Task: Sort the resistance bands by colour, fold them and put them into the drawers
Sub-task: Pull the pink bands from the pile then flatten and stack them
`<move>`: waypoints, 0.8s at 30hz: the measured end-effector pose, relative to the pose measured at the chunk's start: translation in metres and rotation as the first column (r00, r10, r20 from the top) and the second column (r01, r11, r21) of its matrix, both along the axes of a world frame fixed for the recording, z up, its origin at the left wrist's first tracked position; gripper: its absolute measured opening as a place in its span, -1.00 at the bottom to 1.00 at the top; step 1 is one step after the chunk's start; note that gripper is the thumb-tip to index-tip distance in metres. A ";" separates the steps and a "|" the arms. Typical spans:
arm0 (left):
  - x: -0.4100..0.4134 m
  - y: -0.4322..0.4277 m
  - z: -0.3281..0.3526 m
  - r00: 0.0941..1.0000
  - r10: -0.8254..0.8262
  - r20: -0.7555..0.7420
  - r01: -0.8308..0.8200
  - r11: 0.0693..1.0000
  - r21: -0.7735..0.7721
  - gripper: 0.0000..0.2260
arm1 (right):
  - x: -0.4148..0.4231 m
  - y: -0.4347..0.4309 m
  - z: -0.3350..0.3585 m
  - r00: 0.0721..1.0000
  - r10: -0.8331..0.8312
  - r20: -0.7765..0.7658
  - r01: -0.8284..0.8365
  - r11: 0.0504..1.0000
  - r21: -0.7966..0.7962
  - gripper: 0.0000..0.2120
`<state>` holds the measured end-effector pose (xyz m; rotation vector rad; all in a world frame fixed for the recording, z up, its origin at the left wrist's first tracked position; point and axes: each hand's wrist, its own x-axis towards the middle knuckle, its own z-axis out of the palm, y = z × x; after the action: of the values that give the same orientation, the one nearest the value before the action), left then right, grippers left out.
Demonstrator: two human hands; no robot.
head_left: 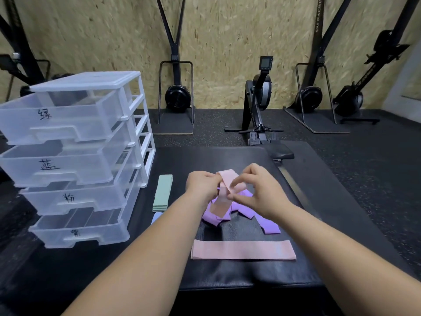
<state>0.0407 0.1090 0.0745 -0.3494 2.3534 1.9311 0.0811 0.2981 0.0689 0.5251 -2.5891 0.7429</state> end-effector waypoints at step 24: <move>-0.001 -0.003 -0.019 0.977 -0.106 0.187 0.096 0.993 0.063 -0.91 | -0.015 0.009 -0.012 0.994 -0.076 -0.079 0.077 0.997 0.018 -0.92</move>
<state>0.0401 0.1055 0.0559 -0.3840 2.1526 1.8236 0.0659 0.3074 0.0568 0.4495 -2.5317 0.6572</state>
